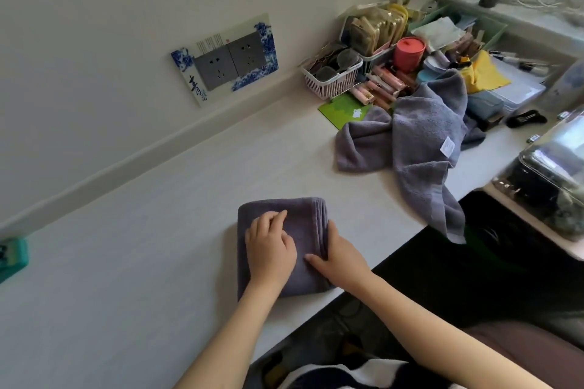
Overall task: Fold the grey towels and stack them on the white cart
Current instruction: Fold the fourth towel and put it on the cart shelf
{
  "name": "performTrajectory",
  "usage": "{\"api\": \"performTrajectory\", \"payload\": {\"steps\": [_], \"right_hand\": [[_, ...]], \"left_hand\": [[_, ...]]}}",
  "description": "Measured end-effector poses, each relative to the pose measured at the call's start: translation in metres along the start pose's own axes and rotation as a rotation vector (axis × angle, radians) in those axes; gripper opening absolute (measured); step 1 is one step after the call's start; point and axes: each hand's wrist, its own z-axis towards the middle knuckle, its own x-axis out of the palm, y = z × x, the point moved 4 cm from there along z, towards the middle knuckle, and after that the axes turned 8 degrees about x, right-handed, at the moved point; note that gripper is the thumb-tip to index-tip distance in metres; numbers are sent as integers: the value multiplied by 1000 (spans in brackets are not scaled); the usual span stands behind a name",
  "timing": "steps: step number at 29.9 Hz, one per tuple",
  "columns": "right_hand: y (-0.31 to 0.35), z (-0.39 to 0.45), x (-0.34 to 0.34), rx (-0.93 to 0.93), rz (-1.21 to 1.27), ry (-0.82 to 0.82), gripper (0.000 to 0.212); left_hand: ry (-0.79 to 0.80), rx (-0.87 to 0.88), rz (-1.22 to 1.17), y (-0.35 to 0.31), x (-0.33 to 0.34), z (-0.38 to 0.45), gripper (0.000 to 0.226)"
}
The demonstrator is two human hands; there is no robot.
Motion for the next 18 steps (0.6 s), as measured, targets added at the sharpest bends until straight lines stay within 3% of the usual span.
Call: {"api": "performTrajectory", "payload": {"steps": [5,11,14,16,18], "right_hand": [[2,11,9,60,-151,-48,74],[3,20,16,76,-187,3,69],[6,26,13,94,-162,30,65],[5,29,12,107,-132,65,63],[3,31,12,98,-85,144,68]], "left_hand": [[312,2,377,25,27,-11,70],[411,-85,399,31,42,-8,72],[415,-96,358,32,37,-4,74],[374,-140,208,39,27,-7,66],[204,-284,-21,51,9,-18,59]]}}
